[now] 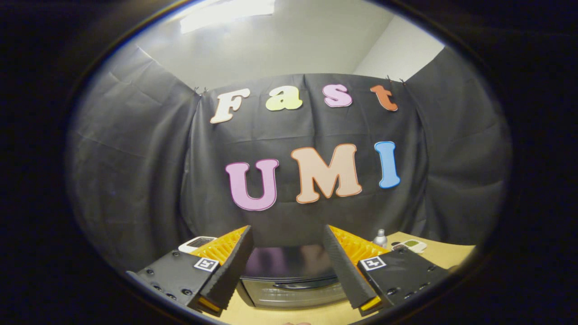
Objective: Open the toaster oven, put the food inside, and close the toaster oven door.
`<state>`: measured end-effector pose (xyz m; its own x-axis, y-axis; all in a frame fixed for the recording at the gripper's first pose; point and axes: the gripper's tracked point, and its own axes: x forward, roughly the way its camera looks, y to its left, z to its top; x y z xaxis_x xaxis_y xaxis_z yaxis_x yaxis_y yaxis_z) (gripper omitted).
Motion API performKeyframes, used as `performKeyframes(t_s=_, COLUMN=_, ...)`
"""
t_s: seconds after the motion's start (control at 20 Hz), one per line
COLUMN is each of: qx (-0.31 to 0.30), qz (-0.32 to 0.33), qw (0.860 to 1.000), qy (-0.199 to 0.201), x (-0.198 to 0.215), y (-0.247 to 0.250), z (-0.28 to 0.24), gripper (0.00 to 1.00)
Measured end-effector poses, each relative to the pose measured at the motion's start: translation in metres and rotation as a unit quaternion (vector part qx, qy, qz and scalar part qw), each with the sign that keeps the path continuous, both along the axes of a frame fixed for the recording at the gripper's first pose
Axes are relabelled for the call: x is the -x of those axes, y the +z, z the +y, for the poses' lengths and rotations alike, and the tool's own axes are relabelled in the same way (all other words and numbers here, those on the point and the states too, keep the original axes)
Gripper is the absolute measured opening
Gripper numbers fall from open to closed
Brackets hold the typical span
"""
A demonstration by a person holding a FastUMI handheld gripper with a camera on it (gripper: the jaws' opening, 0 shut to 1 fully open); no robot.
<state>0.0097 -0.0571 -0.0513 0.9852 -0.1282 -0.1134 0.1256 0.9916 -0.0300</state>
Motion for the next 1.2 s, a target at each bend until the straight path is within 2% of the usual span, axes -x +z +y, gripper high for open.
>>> performKeyframes(t_s=0.5, qx=-0.012, qz=0.076, qw=0.997, qy=-0.027, x=-0.025, y=-0.091, z=-0.036, gripper=0.98)
performKeyframes(t_s=0.95, qx=-0.005, qz=0.148, qw=0.989, qy=-0.016, x=-0.033, y=-0.166, z=-0.040, gripper=0.98)
performKeyframes(t_s=1.2, qx=-0.013, qz=0.120, qw=0.993, qy=-0.012, x=-0.031, y=-0.165, z=-0.039, gripper=0.98)
